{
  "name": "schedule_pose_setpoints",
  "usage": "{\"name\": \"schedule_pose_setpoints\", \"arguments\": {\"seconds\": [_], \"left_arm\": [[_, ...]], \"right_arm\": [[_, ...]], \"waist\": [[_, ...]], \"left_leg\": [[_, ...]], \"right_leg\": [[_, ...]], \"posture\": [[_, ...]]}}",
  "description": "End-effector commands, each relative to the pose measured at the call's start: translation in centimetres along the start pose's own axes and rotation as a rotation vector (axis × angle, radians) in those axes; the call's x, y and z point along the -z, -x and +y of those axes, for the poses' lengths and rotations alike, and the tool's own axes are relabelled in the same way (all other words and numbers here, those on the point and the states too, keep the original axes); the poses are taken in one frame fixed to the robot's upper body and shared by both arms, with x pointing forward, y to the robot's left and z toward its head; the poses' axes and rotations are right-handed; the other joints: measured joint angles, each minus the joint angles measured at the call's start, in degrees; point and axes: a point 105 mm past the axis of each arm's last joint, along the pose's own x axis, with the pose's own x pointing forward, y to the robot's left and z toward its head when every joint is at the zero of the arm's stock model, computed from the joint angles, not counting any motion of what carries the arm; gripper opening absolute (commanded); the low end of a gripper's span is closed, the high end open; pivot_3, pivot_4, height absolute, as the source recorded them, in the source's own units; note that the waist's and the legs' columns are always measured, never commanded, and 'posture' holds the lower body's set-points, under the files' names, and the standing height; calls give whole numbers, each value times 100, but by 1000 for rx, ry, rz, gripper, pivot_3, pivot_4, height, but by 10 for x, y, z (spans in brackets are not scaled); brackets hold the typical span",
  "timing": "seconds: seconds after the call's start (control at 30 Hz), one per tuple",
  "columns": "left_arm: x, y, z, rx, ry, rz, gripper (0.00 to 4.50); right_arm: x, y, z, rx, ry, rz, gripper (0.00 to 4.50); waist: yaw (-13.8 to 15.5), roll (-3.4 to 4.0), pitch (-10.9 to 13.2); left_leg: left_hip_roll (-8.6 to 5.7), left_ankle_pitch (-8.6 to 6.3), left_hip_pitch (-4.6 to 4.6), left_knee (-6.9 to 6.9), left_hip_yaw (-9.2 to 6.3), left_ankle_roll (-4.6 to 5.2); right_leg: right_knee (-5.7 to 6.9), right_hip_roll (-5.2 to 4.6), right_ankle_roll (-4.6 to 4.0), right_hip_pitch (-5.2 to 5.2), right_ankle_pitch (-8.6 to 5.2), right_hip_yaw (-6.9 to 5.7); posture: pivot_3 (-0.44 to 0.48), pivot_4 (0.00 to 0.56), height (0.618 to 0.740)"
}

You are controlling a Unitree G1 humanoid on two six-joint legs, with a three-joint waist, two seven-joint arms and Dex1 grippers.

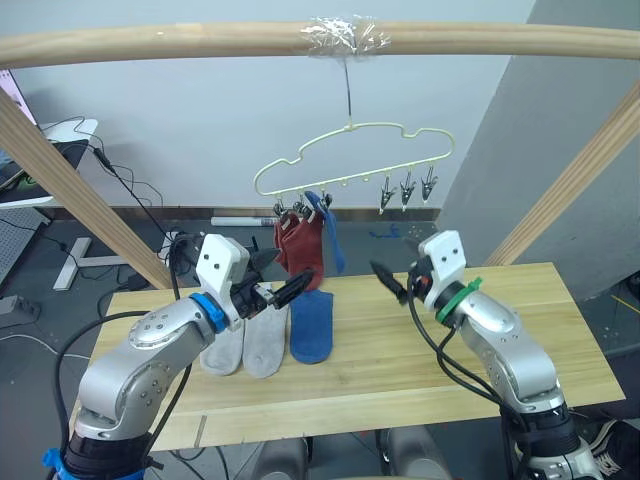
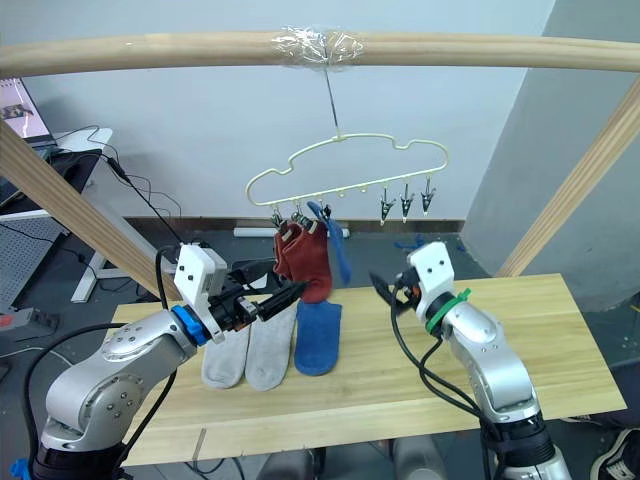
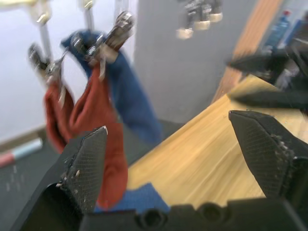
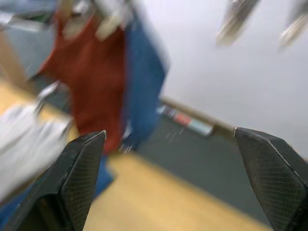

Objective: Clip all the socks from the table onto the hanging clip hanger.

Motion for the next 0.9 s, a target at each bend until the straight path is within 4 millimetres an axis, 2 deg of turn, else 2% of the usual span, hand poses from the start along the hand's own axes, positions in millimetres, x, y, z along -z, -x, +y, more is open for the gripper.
{"name": "schedule_pose_setpoints", "arguments": {"seconds": [0.03, 0.17, 0.27, 0.4, 0.9], "left_arm": [[-11, 1, -5, 46, -64, -74, 4500], [-23, -1, -6, 55, -97, -145, 4500], [-30, -2, -9, 55, -124, -198, 4500], [-33, -1, -19, 82, -138, -232, 4500], [-37, -5, -28, 99, -128, -247, 4500]], "right_arm": [[-21, -3, -1, 30, 35, -72, 3202], [-28, -10, 4, 27, 27, -108, 3202], [-31, -15, 4, 47, 22, -122, 2388], [-38, -25, -2, 97, 10, -141, 2388], [-51, -50, -14, 154, -12, -173, 2388]], "waist": [[0, 0, 0], [0, 0, 0], [1, -1, -1], [-7, -1, -1], [-25, -1, 0]], "left_leg": [[0, 0, -1, -4, -1, 0], [-1, 0, -2, -17, -3, 0], [-1, 0, -2, -24, 0, 0], [0, 1, 1, -34, 1, -2], [0, 5, 3, -55, -1, -6]], "right_leg": [[0, 0, 0, -3, 0, -1], [0, -2, -2, -7, 0, -1], [0, -2, -2, -12, 1, 2], [0, -2, -4, -16, 1, 2], [4, -1, -8, -24, 4, 0]], "posture": [[-59, 165, 740], [-59, 165, 740], [-53, 164, 740], [-47, 167, 740], [-37, 177, 740]]}}
